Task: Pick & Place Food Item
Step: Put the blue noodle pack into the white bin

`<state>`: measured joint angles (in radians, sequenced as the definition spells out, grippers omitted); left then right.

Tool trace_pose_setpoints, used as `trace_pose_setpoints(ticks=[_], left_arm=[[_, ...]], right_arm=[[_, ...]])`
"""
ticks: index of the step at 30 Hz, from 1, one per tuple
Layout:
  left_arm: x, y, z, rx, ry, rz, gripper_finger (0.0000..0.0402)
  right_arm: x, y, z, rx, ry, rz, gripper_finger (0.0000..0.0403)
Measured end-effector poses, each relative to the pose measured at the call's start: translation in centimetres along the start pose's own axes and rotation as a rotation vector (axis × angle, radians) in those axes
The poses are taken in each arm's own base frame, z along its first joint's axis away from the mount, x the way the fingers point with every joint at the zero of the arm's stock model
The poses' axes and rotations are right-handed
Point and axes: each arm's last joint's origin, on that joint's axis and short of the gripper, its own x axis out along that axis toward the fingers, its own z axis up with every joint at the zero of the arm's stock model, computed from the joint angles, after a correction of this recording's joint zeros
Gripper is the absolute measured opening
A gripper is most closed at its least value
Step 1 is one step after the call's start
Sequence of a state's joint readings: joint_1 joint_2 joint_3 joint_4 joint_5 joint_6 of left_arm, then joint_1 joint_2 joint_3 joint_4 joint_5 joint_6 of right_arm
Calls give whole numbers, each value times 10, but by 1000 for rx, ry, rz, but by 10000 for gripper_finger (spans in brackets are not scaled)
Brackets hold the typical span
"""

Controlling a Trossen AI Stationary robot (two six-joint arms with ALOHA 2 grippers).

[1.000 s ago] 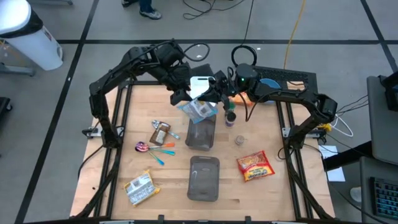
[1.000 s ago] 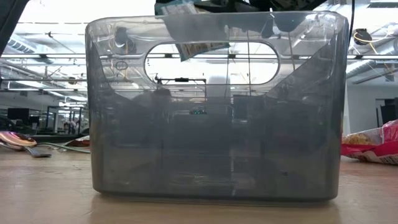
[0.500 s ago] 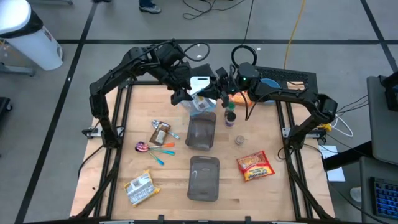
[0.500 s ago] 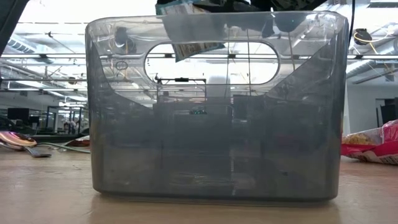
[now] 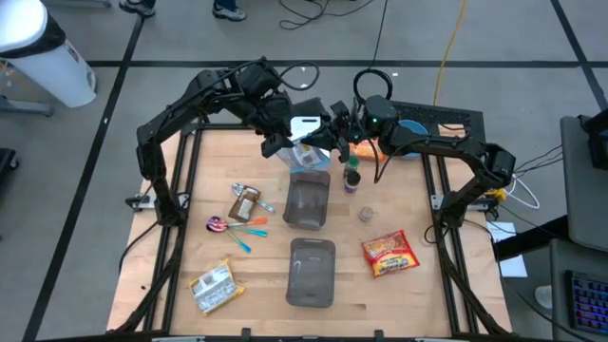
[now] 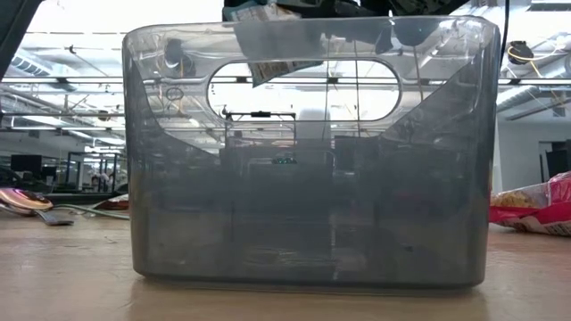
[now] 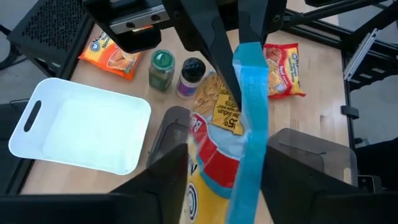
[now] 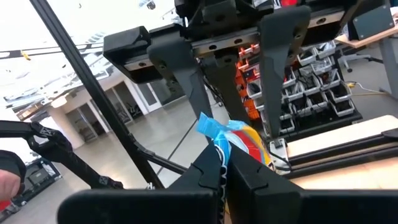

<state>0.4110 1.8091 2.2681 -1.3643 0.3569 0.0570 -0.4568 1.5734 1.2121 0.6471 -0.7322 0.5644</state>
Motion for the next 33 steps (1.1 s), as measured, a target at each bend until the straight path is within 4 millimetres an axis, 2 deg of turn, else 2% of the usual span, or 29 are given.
trace_pose_setpoints(ticks=[11,17,27,30,33], left_arm=[[0,0,0,55,-1,-7,89],[0,0,0,107,-3,-8,11],[0,0,1,136,-9,-7,4],[0,0,1,145,-8,-6,4],[-1,3,0,141,-6,0,3]], right_arm=[[0,0,1,-5,-4,4,0],[0,1,1,-5,-5,5,0],[0,2,2,-23,-18,19,10],[-3,0,4,-28,-2,45,44],[-10,-6,9,10,-5,38,96]])
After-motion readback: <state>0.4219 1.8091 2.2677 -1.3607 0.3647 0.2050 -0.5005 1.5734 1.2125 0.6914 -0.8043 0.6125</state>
